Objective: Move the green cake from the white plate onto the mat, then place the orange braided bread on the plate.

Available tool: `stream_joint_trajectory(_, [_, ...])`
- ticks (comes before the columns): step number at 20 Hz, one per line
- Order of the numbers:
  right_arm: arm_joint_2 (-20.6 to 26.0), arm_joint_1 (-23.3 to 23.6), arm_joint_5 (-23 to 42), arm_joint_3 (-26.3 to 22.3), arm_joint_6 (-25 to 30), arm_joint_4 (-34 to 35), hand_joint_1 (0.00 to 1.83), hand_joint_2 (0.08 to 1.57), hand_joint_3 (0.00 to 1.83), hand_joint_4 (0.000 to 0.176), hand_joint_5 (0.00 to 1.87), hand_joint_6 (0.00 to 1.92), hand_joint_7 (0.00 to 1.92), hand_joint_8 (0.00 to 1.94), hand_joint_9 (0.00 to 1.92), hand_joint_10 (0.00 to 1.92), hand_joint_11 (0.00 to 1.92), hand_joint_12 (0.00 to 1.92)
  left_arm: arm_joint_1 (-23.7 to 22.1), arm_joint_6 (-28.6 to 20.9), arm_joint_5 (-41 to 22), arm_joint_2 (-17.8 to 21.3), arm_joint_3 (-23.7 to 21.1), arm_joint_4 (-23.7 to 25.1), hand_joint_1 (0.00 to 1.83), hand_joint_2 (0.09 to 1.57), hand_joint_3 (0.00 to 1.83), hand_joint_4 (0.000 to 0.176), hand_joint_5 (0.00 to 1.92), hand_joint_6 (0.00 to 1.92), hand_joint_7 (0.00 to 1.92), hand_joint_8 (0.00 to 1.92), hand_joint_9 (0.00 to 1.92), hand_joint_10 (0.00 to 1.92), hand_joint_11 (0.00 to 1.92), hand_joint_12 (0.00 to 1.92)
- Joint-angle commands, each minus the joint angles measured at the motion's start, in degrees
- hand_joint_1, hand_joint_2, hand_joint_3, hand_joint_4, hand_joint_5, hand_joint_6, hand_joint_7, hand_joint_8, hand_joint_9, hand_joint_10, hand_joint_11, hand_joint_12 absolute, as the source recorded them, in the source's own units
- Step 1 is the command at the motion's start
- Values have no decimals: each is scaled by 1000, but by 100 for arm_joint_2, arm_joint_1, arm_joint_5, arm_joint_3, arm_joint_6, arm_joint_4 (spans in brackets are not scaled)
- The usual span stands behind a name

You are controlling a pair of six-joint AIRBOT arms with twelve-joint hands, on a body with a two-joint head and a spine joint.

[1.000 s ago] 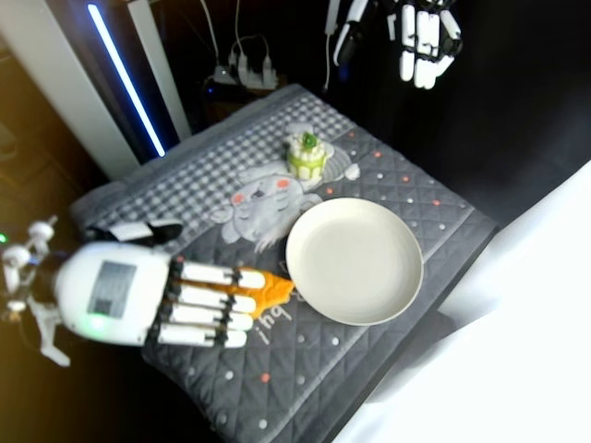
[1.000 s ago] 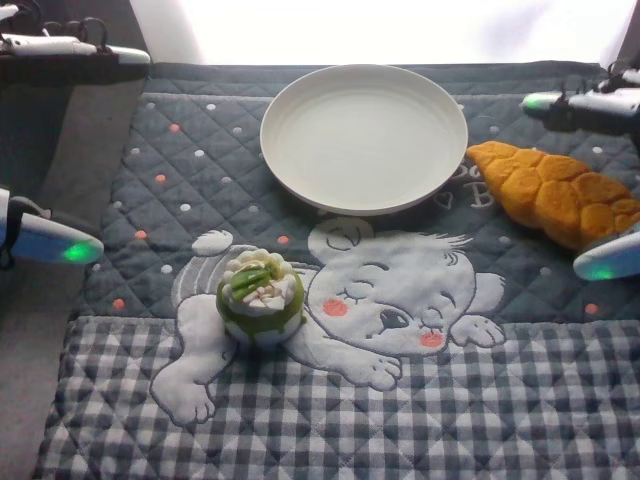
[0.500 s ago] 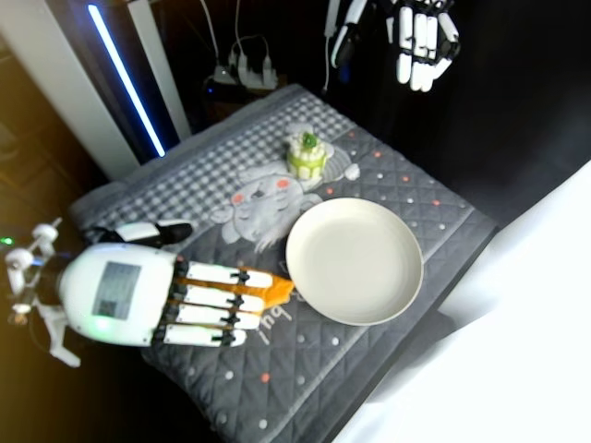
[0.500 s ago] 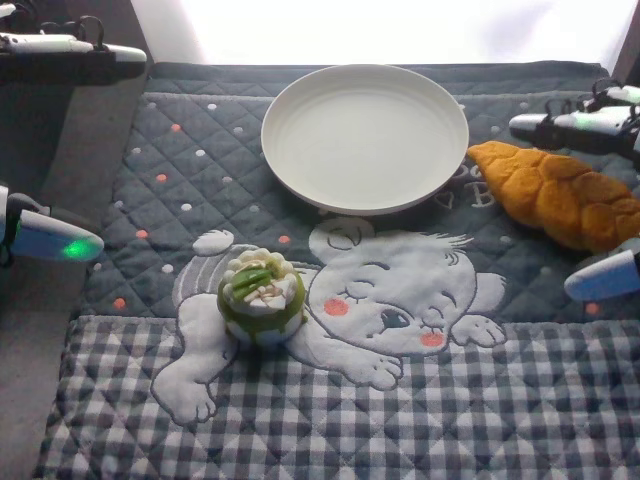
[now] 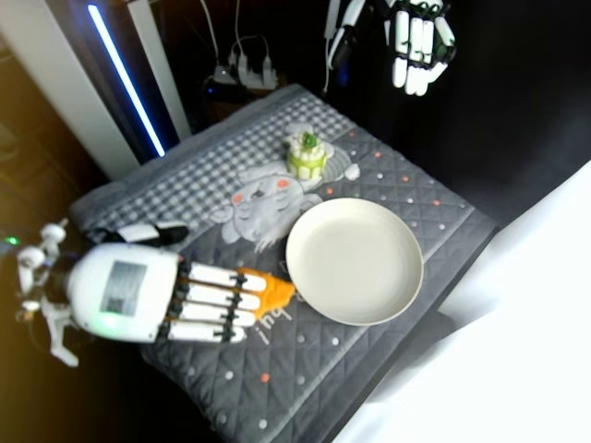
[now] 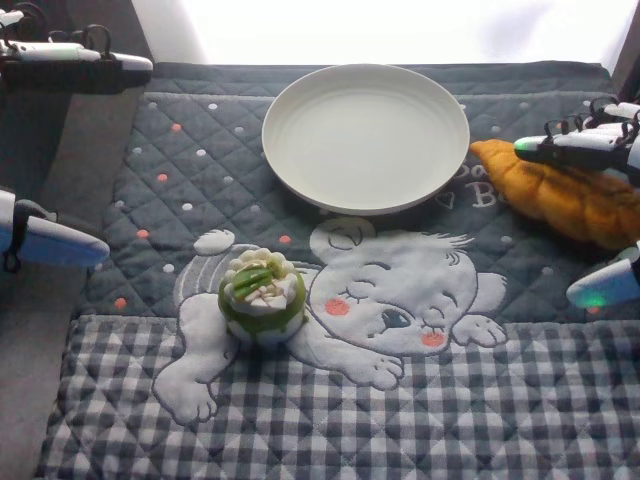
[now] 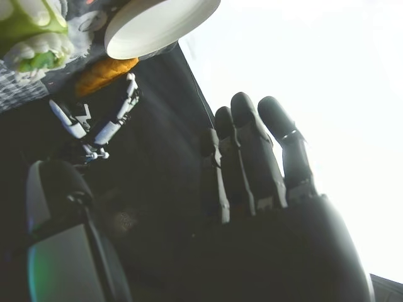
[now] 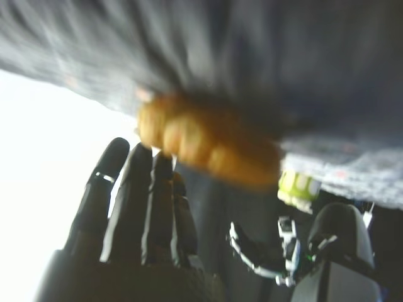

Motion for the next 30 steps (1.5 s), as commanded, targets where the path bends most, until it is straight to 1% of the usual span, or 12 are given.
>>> stream_joint_trajectory(1, [55, 34, 316, 53, 35, 158, 505, 704, 0, 5, 195, 2, 458, 9, 451, 18, 0, 1032, -46, 37, -652, 10, 31, -208, 776, 775, 0, 64, 408, 4, 521, 3, 528, 45, 0, 1504])
stream_joint_trajectory(12, [-246, 34, -113, 656, 466, 158, 715, 733, 0, 43, 143, 0, 414, 11, 319, 5, 0, 999, -47, 36, -627, -45, 39, -208, 768, 780, 0, 37, 436, 12, 533, 5, 540, 91, 0, 1552])
stream_joint_trajectory(13, [-270, 34, -126, 700, 492, 159, 844, 741, 1, 0, 197, 1, 499, 13, 432, 28, 42, 1084, -47, 36, -641, -46, 41, -208, 766, 781, 0, 41, 435, 11, 536, 6, 541, 94, 3, 1555])
stream_joint_trajectory(16, [-331, 34, -124, 784, 677, 156, 1152, 881, 0, 0, 303, 0, 762, 19, 882, 73, 585, 888, -47, 35, -650, -50, 40, -210, 752, 769, 0, 48, 457, 2, 559, 5, 315, 656, 15, 1575])
stream_joint_trajectory(18, [-356, 34, -122, 796, 691, 156, 1250, 943, 3, 0, 491, 10, 1010, 29, 1150, 83, 741, 1178, -47, 34, -652, -73, 39, -214, 735, 759, 0, 22, 459, 1, 573, 9, 296, 705, 2, 1534])
stream_joint_trajectory(19, [-367, 34, -119, 802, 694, 156, 1365, 985, 2, 0, 620, 16, 1200, 444, 1263, 91, 793, 1194, -46, 35, -651, -82, 42, -214, 707, 758, 0, 8, 468, 4, 589, 15, 312, 714, 3, 1529])
stream_joint_trajectory(20, [-382, 34, -116, 815, 694, 157, 1365, 985, 2, 0, 620, 16, 1200, 444, 1263, 91, 793, 1194, -45, 35, -650, -91, 45, -214, 707, 758, 0, 8, 468, 4, 589, 15, 312, 714, 3, 1529])
stream_joint_trajectory(21, [-397, 35, -107, 839, 724, 158, 1303, 1055, 0, 0, 1003, 646, 1134, 747, 1444, 101, 993, 1048, -45, 35, -649, -96, 46, -214, 718, 753, 0, 14, 469, 3, 586, 10, 298, 749, 0, 1520])
stream_joint_trajectory(23, [-440, 35, -24, 894, 853, 161, 1275, 1084, 0, 0, 1017, 869, 1078, 857, 1516, 71, 1145, 924, -46, 35, -646, -103, 47, -214, 713, 761, 1, 19, 459, 1, 571, 3, 287, 726, 0, 1455])
stream_joint_trajectory(26, [-474, 36, 97, 947, 994, 164, 1156, 1136, 4, 0, 933, 1036, 1390, 103, 1589, 61, 1214, 1061, -45, 35, -642, -111, 49, -214, 711, 766, 3, 4, 475, 6, 580, 4, 308, 702, 0, 1452])
stream_joint_trajectory(27, [-489, 36, 164, 969, 1046, 170, 1256, 1047, 64, 0, 1036, 858, 1192, 616, 1584, 30, 1184, 1048, -46, 35, -642, -112, 51, -214, 701, 769, 4, 11, 471, 4, 580, 4, 313, 703, 0, 1452])
stream_joint_trajectory(30, [-525, 36, 506, 1018, 1207, 250, 1285, 1075, 0, 0, 959, 788, 1207, 793, 1592, 22, 1160, 1103, -48, 36, -650, -119, 61, -216, 681, 774, 5, 9, 475, 4, 586, 6, 327, 700, 0, 1470])
